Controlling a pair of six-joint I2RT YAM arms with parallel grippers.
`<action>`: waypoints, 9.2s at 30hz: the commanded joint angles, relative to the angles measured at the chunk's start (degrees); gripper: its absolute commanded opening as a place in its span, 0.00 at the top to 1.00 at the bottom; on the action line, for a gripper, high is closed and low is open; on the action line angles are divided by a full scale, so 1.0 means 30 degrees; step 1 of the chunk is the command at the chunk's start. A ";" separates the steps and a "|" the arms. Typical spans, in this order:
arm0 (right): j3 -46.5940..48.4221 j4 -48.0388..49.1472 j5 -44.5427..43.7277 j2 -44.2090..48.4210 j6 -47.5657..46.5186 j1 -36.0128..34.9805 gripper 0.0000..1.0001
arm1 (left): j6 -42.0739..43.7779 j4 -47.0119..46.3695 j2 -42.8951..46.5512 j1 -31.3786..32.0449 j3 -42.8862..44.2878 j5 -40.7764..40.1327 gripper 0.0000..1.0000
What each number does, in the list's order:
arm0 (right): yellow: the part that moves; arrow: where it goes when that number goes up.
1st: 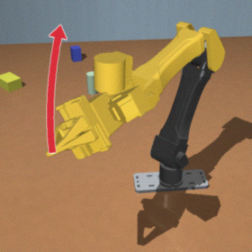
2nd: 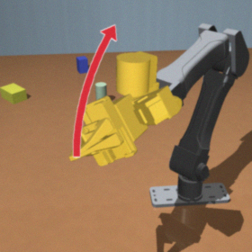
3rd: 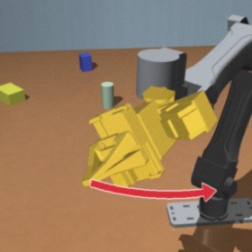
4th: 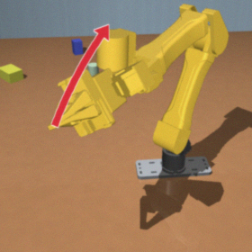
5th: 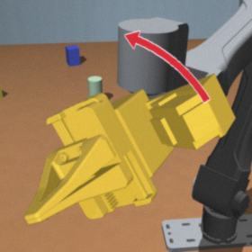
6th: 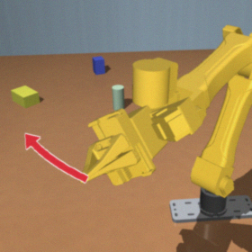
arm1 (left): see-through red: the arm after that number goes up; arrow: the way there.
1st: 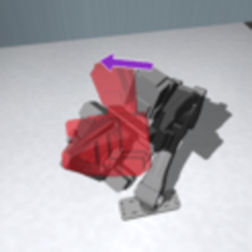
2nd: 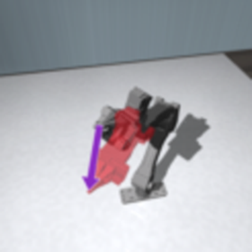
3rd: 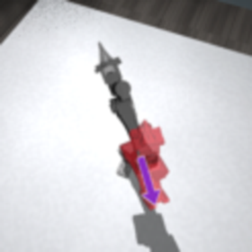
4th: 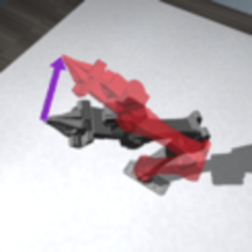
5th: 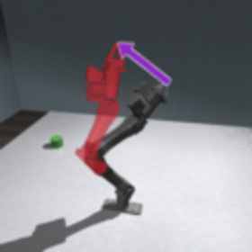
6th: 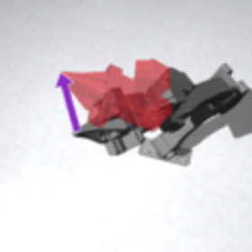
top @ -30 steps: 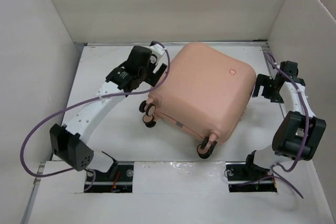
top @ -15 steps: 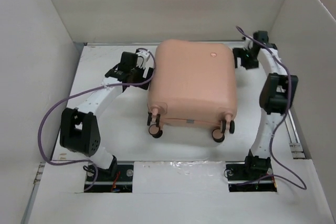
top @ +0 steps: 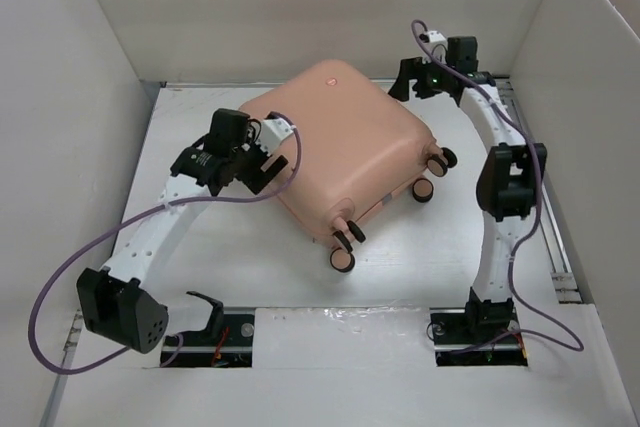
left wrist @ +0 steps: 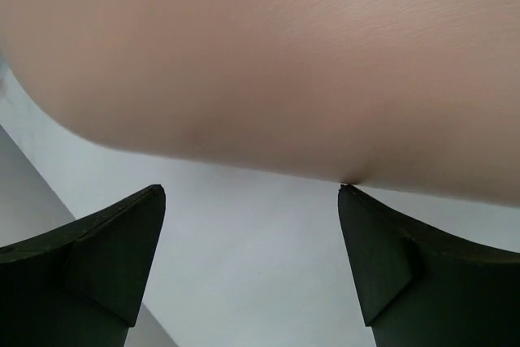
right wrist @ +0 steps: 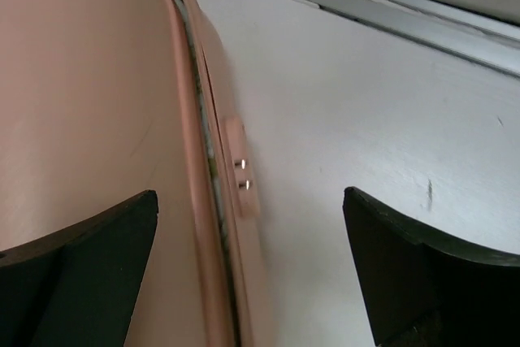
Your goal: Pack the luggage
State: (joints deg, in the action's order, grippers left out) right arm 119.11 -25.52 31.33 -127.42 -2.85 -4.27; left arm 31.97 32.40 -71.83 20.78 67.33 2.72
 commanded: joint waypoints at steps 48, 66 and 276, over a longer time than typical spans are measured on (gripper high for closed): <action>-1.5894 0.3408 0.0948 0.7322 -0.0075 0.4857 0.34 | 0.4914 -0.0863 -0.4386 1.2677 0.3043 0.2760 1.00; -1.1509 0.6656 0.2564 0.7689 0.1306 0.6022 0.69 | -0.9799 -0.5203 -1.1063 0.8869 1.1566 -0.0643 1.00; -2.9273 2.1253 -2.2163 1.5546 0.2269 -1.3402 1.00 | -0.2862 -0.5733 -1.2648 1.0184 1.5027 0.2843 1.00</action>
State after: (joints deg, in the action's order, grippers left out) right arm 29.10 36.38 -29.58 -82.13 1.15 -46.94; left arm 27.33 17.85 -117.16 49.78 112.07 10.48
